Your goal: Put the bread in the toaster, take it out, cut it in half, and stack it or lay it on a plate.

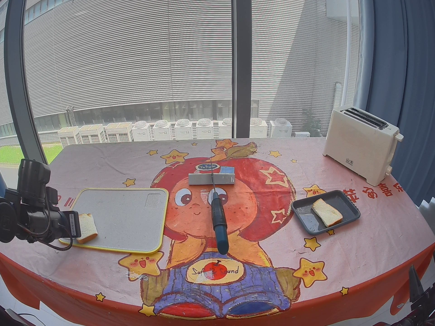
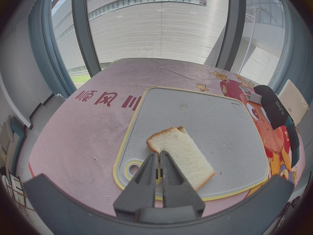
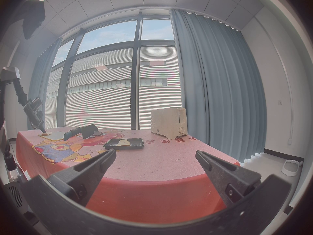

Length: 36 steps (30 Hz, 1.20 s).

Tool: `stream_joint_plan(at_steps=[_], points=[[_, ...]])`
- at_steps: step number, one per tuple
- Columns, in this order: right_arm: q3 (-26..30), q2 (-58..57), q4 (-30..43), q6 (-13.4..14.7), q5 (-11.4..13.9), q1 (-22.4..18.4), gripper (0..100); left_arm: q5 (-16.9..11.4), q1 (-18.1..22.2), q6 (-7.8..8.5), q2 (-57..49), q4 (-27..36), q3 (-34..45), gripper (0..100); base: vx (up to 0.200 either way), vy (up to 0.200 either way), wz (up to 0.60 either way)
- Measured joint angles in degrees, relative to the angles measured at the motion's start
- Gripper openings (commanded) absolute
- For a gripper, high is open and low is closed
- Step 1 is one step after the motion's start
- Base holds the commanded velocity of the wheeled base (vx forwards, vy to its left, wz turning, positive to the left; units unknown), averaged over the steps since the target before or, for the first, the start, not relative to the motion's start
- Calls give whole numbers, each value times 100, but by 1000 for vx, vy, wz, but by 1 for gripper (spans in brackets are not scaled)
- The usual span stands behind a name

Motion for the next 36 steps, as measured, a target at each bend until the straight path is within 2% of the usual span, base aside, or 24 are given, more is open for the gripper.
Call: stream_joint_plan(at_steps=[19, 33, 36], points=[[0, 0, 2, 0, 0, -5, 100, -98, -16, 129, -1527, -21, -7, 0, 0, 0, 0], [0, 0, 0, 0, 2, -2, 100, -98, -16, 66, -1712, -22, -2, 0, 0, 0, 0], [0, 0, 0, 0, 0, -2, 100, -99, -17, 60, -1758, -22, 0, 0, 0, -200, 0]])
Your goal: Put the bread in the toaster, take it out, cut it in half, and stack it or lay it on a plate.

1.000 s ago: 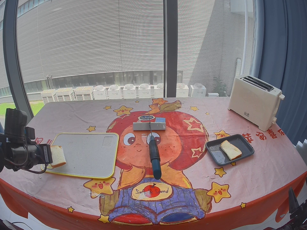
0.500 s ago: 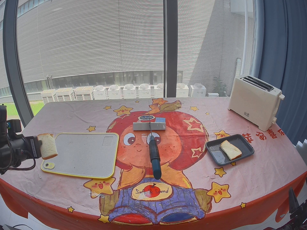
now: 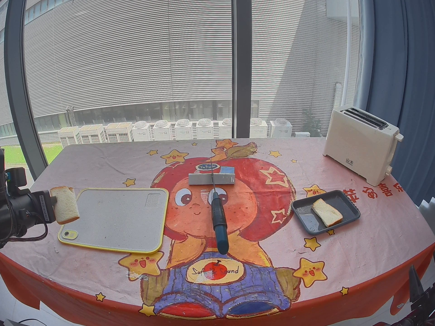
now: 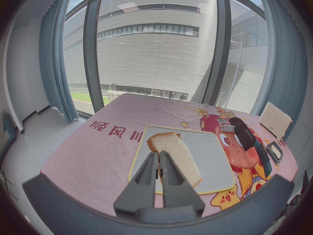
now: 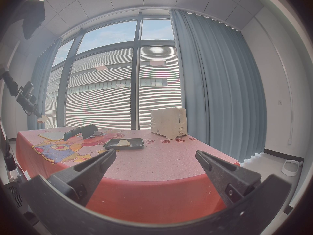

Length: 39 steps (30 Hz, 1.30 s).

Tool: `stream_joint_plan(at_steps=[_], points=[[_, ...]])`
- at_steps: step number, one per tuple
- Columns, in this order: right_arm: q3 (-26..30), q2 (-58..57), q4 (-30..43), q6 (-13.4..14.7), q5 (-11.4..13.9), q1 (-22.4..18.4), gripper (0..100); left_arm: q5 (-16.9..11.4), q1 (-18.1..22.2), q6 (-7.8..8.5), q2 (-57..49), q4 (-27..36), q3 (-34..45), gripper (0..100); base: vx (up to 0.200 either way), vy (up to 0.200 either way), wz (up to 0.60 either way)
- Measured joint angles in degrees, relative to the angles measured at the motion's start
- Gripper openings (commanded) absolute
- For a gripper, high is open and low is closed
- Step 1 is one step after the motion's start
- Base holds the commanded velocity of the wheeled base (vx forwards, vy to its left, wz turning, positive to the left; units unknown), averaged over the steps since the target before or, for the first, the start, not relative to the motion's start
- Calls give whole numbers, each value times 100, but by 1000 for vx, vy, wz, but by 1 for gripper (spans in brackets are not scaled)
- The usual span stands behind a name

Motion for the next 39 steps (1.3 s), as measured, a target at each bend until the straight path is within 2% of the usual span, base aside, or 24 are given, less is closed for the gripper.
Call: stream_joint_plan(at_steps=[6, 30, 33, 39], points=[[0, 0, 5, 0, 0, -2, 100, -106, 4, 0, -78, -2, 12, 0, 0, -200, 0], [0, 0, -2, 0, 0, 2, 100, -121, 1, 17, -222, 4, 30, 0, 0, -200, 0], [0, 0, 2, 0, -1, 2, 100, -121, -52, 39, -233, 0, 30, 0, 0, 0, 0], [0, 0, 0, 0, 0, 2, 100, -110, -405, 28, -334, 0, 11, 0, 0, 0, 0]])
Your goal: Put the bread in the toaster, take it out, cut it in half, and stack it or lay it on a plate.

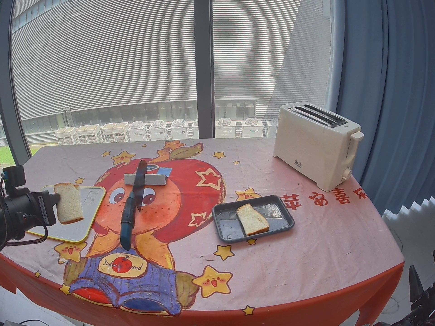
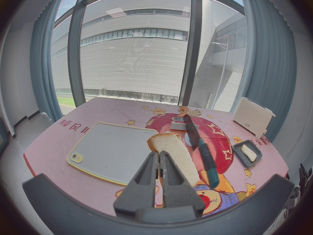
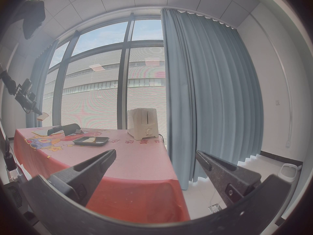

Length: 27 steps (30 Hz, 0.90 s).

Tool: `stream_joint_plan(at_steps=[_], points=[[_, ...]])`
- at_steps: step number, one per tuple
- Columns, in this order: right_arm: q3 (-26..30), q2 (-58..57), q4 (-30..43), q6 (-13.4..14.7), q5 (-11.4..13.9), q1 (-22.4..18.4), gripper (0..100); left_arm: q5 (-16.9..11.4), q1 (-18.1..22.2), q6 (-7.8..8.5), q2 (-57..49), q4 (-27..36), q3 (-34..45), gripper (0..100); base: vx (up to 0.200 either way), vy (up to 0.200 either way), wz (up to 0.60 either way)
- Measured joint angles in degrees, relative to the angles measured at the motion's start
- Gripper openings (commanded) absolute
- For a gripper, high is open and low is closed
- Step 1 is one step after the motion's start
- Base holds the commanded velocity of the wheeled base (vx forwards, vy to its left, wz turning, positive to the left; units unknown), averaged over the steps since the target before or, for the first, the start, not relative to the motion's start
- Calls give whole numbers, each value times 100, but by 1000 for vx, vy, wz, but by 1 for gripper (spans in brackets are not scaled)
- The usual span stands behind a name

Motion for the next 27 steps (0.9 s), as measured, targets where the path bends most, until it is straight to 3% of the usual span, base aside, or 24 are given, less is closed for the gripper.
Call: stream_joint_plan(at_steps=[6, 13, 27], points=[[0, 0, 0, 0, 0, 0, 100, -2, -185, -2, -72, -33, -32, 0, 0, 0, 0], [0, 0, 0, -2, 0, 0, 100, 4, -419, -17, -83, -653, 10, 0, 0, 0, 0], [0, 0, 0, -2, -1, 0, 100, -5, -1053, -44, -56, -733, 117, 0, 0, 0, 0]])
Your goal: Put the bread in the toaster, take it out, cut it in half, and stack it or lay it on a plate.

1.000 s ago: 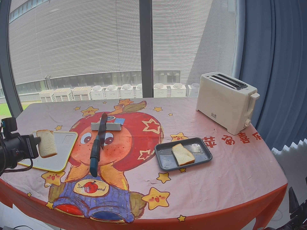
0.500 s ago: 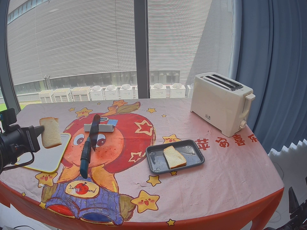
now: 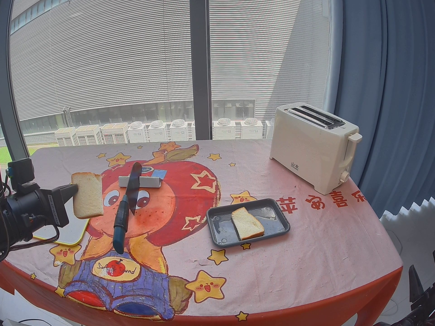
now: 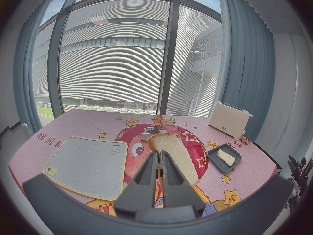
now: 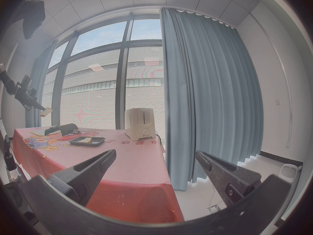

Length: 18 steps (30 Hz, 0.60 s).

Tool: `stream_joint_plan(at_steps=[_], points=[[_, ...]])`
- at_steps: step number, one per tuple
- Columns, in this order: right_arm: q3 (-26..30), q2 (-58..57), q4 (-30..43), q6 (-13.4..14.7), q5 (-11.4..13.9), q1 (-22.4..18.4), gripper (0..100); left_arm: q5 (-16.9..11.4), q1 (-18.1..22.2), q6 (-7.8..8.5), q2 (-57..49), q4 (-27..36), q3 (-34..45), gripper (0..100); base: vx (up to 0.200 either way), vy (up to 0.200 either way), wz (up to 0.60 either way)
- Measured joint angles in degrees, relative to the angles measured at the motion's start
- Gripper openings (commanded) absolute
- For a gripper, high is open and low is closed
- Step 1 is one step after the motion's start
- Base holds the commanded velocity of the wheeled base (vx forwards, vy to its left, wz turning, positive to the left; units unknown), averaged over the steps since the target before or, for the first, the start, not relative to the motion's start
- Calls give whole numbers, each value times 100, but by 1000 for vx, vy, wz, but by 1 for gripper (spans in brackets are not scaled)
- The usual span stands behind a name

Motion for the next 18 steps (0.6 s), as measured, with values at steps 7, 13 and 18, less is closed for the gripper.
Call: stream_joint_plan(at_steps=[7, 13, 18], points=[[0, 0, 0, 0, 1, 0, 100, 0, -79, -5, 4, -274, -50, 0, 0, 0, 0], [0, 0, -2, 2, 1, -2, 100, 0, -167, -2, 63, -690, -17, 0, 0, 0, 0], [0, 0, 0, 2, 1, -5, 100, 20, -471, -156, 127, -703, -9, 0, 0, 0, 0]])
